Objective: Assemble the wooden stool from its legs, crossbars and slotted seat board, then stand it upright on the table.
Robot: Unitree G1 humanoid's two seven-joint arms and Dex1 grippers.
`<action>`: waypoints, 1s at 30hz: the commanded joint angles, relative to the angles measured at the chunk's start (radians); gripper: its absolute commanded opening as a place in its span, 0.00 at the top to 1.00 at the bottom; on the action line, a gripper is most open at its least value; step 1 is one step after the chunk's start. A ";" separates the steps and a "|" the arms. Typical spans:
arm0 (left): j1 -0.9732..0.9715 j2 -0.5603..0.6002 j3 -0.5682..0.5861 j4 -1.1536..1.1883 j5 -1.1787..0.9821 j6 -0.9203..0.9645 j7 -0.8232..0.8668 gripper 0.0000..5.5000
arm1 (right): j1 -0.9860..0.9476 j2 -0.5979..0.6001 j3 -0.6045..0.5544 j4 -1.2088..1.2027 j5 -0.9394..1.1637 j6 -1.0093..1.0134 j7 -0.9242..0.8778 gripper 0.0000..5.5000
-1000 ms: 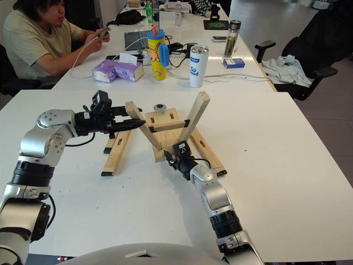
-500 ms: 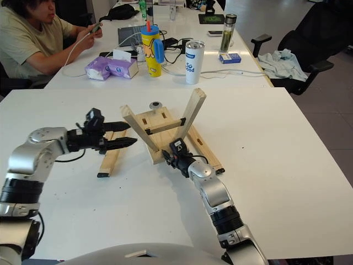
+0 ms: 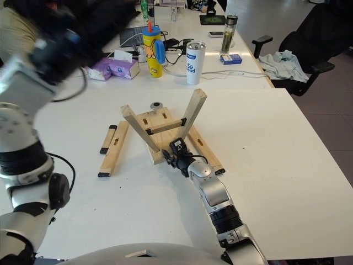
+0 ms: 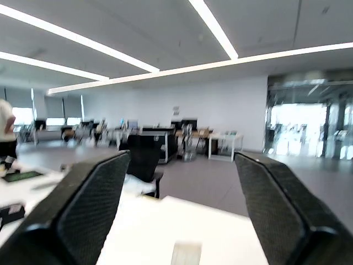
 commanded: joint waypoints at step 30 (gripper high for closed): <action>0.173 -0.128 0.055 -0.152 0.571 -0.248 0.457 0.36 | 0.022 -0.008 0.017 0.162 -0.027 0.061 -0.013 0.63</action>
